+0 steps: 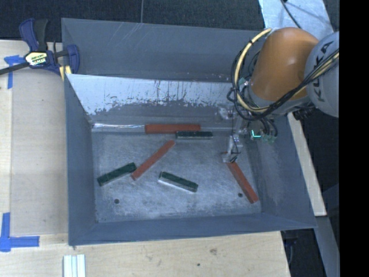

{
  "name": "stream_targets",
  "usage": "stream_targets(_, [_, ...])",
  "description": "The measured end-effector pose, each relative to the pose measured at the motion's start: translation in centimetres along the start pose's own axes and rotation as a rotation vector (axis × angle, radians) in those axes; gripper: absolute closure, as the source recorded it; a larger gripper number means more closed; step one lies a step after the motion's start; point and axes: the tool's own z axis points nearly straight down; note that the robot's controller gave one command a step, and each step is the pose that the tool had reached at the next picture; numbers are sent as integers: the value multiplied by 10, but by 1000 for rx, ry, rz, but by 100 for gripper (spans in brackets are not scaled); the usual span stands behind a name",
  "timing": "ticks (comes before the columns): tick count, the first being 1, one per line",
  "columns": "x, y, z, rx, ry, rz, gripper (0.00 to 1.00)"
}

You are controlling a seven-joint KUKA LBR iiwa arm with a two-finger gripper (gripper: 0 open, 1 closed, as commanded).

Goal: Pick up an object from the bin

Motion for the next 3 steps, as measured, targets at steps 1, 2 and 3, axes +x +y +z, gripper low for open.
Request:
stream_targets(1, [-2, 40, 95, 0, -12, -31, 0])
stream_targets(2, [-6, 106, 92, -3, -13, 24, 0])
stream_targets(3, [-10, 103, 86, -3, -27, 28, 100])
